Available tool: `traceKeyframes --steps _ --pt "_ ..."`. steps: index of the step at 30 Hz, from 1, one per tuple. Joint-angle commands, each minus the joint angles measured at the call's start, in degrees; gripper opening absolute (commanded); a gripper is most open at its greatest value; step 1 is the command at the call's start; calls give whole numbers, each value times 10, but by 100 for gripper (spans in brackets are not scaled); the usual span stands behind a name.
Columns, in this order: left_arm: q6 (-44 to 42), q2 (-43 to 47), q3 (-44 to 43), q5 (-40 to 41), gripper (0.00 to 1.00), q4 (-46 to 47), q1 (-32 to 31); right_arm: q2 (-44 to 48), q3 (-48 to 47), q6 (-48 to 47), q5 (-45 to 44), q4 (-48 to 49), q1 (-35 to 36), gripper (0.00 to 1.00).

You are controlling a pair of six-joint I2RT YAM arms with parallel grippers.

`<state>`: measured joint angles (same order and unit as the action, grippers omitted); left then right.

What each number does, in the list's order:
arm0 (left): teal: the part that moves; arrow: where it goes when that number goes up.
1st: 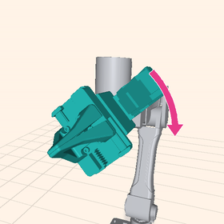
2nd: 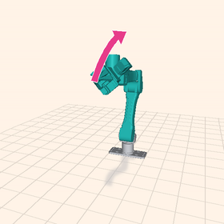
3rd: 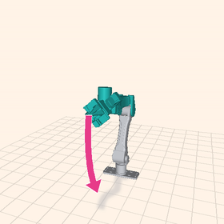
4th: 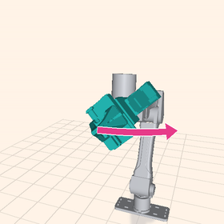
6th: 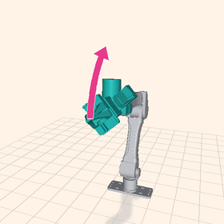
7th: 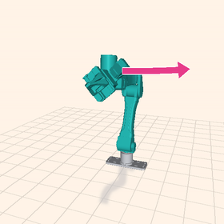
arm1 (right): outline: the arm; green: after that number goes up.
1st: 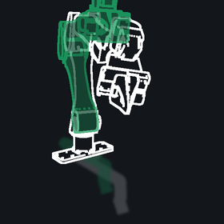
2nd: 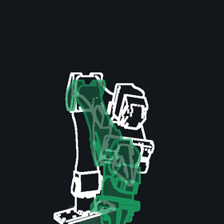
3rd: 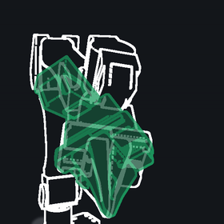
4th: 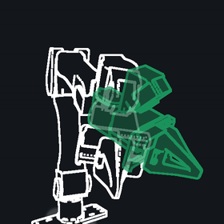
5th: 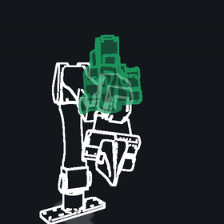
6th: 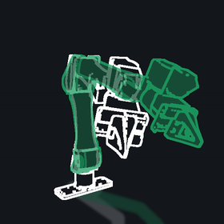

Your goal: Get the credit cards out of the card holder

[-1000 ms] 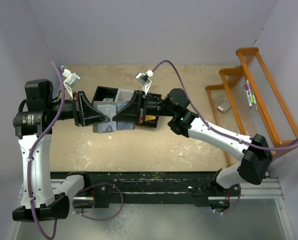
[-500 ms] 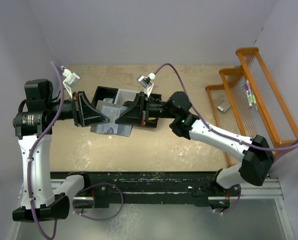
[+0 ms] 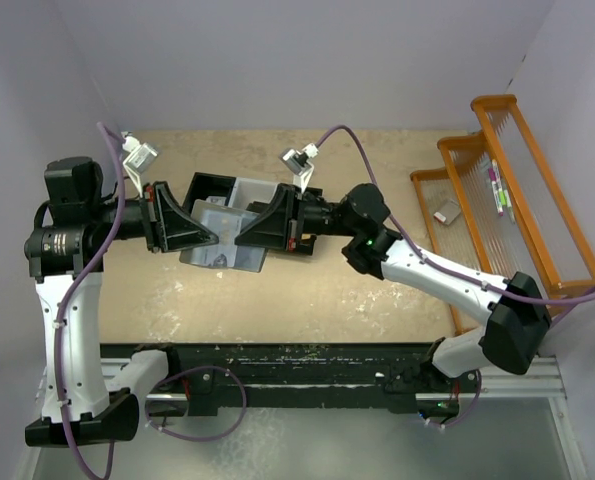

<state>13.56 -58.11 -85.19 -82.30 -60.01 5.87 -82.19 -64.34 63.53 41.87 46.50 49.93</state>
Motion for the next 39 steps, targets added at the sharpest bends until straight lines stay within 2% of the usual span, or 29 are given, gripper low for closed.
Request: traceKeyframes --steps 1,4,12,16,20,22,27,29,35,39 --pt "27 10 -12 -35 9 40 -2 20 6 25 18 67 -6 6" --pt "29 10 -13 -33 10 42 -2 19 14 40 21 87 -11 0" --pt "19 7 -10 -10 13 39 -1 28 29 49 23 100 -14 0" --pt "7 3 -18 12 10 31 -1 43 53 50 21 97 -27 0" --pt "-30 -6 -40 82 0 -6 -2 62 82 41 13 83 -39 0" --pt "-45 -10 -44 111 0 -20 -2 61 72 17 -3 47 -39 0" --pt "-51 -10 -43 138 0 -25 -1 34 36 18 -21 44 -37 0" --pt "-66 -9 -58 204 0 -31 -2 28 37 20 -18 26 -38 0" --pt "-136 -19 -73 502 0 -49 -1 16 18 -23 -52 -73 -47 0" --pt "-162 -7 -63 591 0 -29 -2 -18 -5 -40 -74 -133 -56 0"
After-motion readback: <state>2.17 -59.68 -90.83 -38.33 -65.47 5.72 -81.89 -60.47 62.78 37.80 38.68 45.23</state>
